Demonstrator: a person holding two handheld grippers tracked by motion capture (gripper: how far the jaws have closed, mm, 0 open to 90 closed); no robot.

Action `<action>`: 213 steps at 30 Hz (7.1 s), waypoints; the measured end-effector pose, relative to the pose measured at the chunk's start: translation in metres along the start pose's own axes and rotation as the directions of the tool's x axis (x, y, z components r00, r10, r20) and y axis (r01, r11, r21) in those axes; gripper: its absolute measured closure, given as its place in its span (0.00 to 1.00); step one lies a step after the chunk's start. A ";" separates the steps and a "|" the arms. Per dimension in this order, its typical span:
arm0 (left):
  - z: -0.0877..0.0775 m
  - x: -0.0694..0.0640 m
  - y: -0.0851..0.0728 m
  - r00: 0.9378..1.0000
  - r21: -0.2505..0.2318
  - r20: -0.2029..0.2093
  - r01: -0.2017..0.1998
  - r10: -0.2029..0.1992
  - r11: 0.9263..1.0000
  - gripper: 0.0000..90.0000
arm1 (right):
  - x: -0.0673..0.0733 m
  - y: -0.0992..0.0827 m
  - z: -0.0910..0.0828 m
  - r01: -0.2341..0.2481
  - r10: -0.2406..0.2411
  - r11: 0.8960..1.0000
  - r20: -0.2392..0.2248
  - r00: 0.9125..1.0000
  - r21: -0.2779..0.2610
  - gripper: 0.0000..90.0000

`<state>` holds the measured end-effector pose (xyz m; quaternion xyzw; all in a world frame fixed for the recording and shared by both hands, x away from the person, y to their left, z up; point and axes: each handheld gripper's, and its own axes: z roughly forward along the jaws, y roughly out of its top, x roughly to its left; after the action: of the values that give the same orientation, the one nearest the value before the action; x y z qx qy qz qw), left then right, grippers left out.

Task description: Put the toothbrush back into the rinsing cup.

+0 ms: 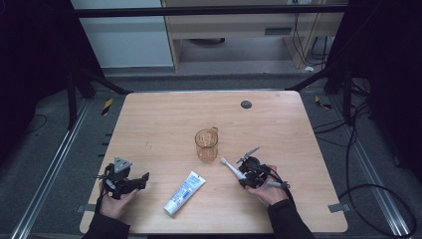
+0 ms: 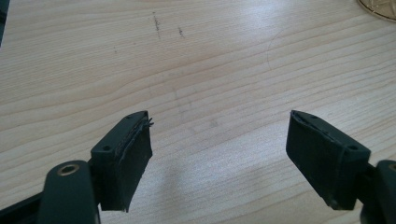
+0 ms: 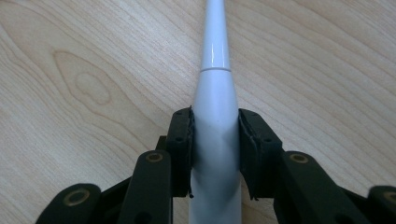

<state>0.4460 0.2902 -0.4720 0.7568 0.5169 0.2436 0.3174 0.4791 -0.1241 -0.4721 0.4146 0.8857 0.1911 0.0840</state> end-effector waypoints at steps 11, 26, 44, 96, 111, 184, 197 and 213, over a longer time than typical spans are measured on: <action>0.000 -0.001 0.000 1.000 0.002 -0.001 -0.002 0.002 1.000 0.24 | -0.005 -0.002 -0.013 -0.027 0.026 0.999 -0.008 1.000 -0.040 0.75; 0.000 -0.001 0.000 1.000 0.000 0.000 -0.001 0.001 1.000 0.24 | -0.007 -0.002 -0.032 -0.046 0.044 0.990 -0.013 0.999 -0.136 0.75; 0.000 -0.001 0.001 1.000 -0.003 -0.001 -0.001 0.001 1.000 0.24 | -0.009 0.000 -0.052 -0.078 0.071 0.954 -0.035 0.997 -0.290 0.75; 0.000 -0.001 0.000 1.000 -0.005 0.002 0.001 -0.001 1.000 0.25 | -0.006 0.056 -0.096 -0.181 0.183 0.649 -0.079 0.980 -0.739 0.75; 0.000 0.000 0.000 1.000 -0.006 0.001 0.004 -0.004 1.000 0.25 | -0.004 0.083 -0.089 -0.202 0.179 0.548 -0.121 0.976 -0.812 0.75; 0.000 0.000 0.000 1.000 -0.012 0.002 0.004 -0.004 1.000 0.25 | 0.014 0.131 -0.027 -0.234 0.297 0.455 -0.101 0.950 -0.859 0.75; 0.000 0.000 0.000 1.000 -0.010 0.002 0.003 -0.003 1.000 0.25 | 0.018 0.126 -0.014 -0.233 0.304 0.485 -0.087 0.949 -0.843 0.75; 0.000 0.000 0.000 1.000 -0.009 0.003 0.001 -0.001 1.000 0.25 | 0.023 0.118 0.001 -0.239 0.317 0.538 -0.069 0.946 -0.808 0.75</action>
<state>0.4465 0.2898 -0.4721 0.7554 0.5158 0.2446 0.3218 0.5478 -0.0370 -0.4248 0.4737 0.6199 0.5646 0.2693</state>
